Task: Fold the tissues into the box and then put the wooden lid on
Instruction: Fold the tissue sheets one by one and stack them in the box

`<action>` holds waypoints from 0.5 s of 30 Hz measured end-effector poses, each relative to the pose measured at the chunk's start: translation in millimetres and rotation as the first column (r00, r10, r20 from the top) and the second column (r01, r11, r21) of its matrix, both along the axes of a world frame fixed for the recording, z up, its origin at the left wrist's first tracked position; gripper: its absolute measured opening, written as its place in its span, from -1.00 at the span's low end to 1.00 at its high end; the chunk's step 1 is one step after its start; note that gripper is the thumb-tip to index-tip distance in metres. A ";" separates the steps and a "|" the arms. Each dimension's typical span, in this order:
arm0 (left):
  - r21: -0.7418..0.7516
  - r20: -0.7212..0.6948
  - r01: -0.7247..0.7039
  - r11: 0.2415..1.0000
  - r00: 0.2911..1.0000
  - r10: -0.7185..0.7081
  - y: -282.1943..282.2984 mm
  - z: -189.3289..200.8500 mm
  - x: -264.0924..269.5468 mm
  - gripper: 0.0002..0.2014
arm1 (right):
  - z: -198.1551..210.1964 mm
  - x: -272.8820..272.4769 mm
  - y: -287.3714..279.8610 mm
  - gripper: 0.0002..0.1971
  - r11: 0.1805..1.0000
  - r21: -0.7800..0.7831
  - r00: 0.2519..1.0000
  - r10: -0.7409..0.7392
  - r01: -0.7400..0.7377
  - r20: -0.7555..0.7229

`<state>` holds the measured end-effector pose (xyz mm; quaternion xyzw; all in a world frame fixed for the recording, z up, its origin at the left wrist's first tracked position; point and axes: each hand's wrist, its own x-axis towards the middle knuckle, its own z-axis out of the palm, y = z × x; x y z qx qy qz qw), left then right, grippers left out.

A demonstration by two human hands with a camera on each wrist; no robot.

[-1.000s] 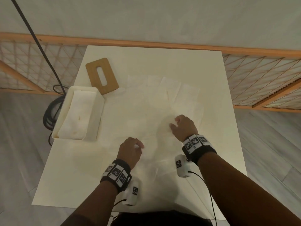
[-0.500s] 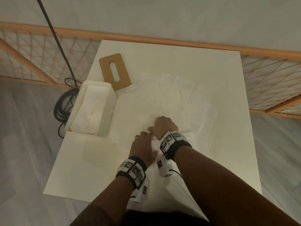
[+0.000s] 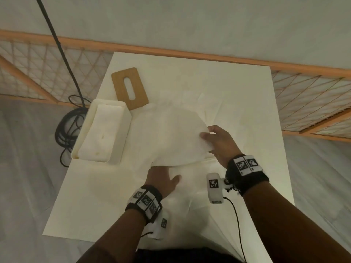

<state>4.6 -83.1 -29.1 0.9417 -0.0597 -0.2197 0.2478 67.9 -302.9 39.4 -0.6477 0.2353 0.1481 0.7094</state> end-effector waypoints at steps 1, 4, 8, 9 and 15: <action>-0.143 0.000 -0.085 0.986 0.996 0.086 1.2 2.9 3.0 -0.49 | 3.2 -4.6 -6.0 -0.87 0.998 0.052 1.000 0.018 -0.017 -0.004; -0.614 -0.347 -0.548 0.568 0.834 0.429 2.6 24.5 13.0 -0.75 | 10.3 -16.0 -24.2 -0.79 0.986 0.147 0.997 0.077 -0.073 -0.019; -0.513 -0.847 -0.852 -0.105 0.483 0.222 14.3 38.9 36.7 -0.41 | 16.1 -27.4 -49.7 -0.71 0.968 0.160 0.979 0.200 -0.191 -0.040; -0.470 -0.876 -0.877 -0.100 0.450 0.177 14.0 41.3 42.5 -0.34 | 16.7 -29.1 -54.3 -0.72 0.965 0.128 0.971 0.236 -0.229 -0.047; -0.590 -0.587 -0.728 0.349 0.683 0.435 -4.7 18.2 58.5 -0.52 | -8.2 -11.0 -63.7 -0.85 0.695 -0.594 0.901 0.414 -0.405 -0.130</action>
